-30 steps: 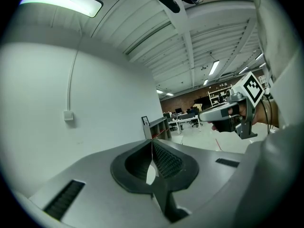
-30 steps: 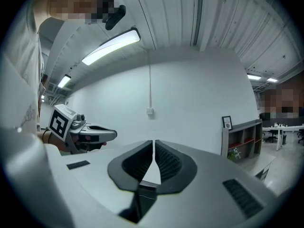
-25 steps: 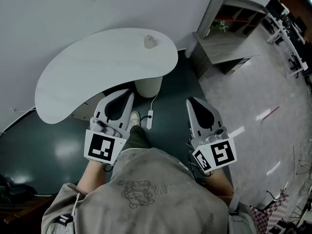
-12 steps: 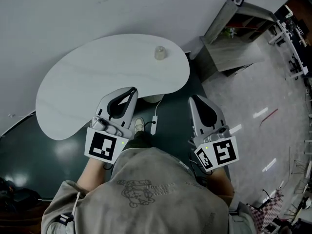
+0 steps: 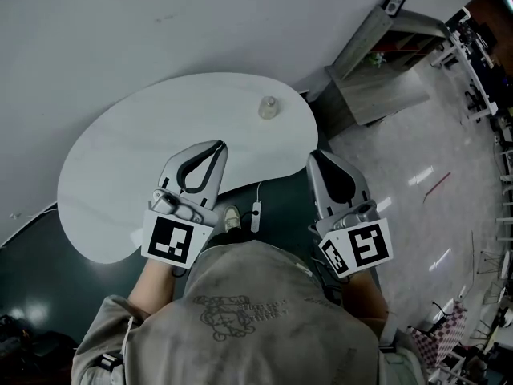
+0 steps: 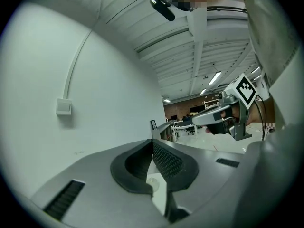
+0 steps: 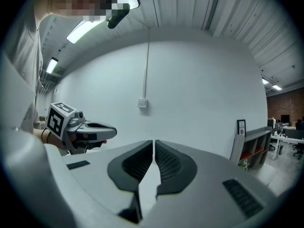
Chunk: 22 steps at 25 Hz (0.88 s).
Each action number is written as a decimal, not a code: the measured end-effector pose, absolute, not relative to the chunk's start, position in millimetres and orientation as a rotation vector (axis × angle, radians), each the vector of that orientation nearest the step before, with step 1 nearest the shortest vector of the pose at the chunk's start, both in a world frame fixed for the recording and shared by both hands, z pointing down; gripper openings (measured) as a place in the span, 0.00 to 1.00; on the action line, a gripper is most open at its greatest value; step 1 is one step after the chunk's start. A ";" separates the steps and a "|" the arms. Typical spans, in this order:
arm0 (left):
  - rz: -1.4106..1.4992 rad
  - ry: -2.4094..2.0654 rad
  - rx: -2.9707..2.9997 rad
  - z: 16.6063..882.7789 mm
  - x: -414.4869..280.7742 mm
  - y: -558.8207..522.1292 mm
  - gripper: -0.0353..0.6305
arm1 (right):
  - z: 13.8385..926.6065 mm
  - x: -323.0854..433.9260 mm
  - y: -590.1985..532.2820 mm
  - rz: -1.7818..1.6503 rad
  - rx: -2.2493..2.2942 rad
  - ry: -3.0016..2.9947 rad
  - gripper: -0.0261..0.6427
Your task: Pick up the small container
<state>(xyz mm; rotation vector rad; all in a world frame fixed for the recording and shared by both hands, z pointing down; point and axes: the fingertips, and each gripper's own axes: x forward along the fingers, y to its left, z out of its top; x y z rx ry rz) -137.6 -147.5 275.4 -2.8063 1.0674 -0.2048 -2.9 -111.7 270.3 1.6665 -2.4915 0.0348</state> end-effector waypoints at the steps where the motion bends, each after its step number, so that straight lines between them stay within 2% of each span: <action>1: -0.203 1.056 -2.808 275.1 -138.2 -152.3 0.08 | 269.9 -4.0 -117.2 0.035 1.671 -2.488 0.09; 11: -0.205 1.009 -2.817 277.2 -140.0 -184.8 0.08 | 271.4 -4.6 -152.6 0.042 1.697 -2.461 0.09; 22: -0.156 1.089 -2.824 265.1 -112.0 -202.6 0.08 | 260.8 24.1 -169.8 0.010 1.666 -2.498 0.09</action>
